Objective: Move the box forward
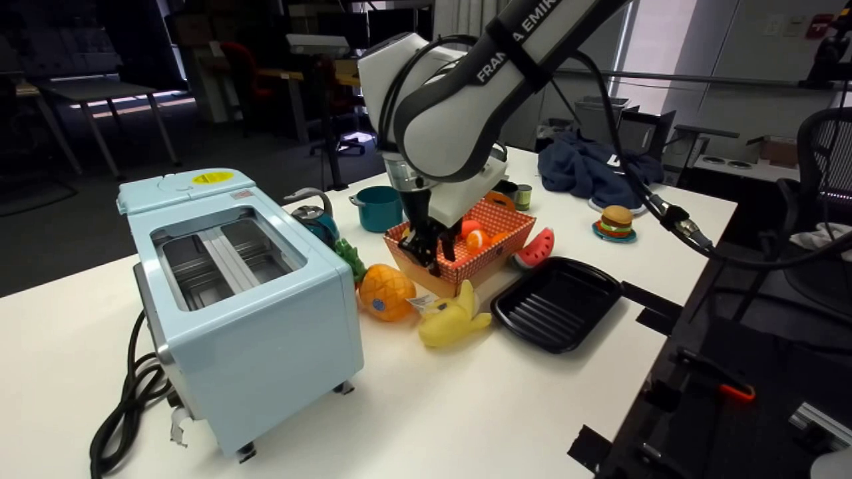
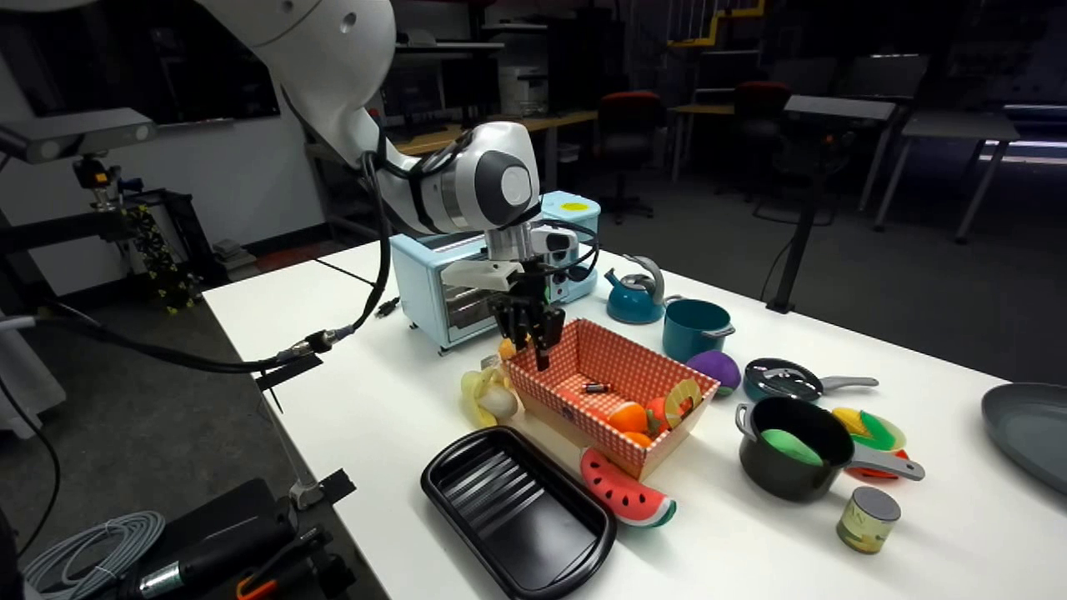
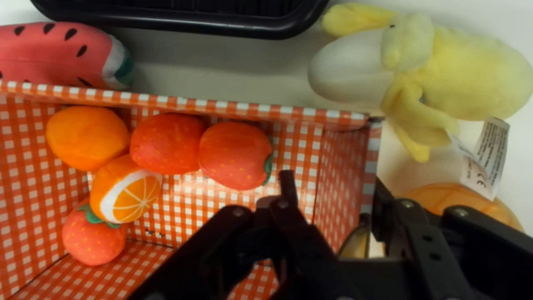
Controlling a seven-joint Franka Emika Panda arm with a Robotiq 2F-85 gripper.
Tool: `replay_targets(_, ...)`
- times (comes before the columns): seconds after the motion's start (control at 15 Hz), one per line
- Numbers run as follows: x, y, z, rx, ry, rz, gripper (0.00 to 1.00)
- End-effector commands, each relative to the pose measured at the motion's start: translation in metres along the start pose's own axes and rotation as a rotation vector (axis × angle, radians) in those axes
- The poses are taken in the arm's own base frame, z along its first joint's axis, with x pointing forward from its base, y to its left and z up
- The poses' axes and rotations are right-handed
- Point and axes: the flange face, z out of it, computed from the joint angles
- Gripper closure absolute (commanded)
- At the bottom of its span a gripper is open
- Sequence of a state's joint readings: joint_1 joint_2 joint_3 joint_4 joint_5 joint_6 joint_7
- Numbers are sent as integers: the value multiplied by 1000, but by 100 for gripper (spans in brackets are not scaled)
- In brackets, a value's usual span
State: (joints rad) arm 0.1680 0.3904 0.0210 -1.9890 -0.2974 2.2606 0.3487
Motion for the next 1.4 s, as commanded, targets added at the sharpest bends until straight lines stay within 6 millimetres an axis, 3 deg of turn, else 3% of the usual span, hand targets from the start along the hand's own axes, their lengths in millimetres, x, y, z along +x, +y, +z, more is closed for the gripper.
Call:
replay_targets(0.0, -2, 27, -7, 31, 3, 124, 89)
replay_targets(0.13, -4, 41, -4, 39, -8, 180, 100)
replay_targets(0.67, -17, 73, -1, 83, -38, 309, 98)
replay_targets(1.13, -23, 40, -41, 81, 28, 76, 98)
replay_targets(1.33, -30, 24, -47, 81, 20, -33, 98)
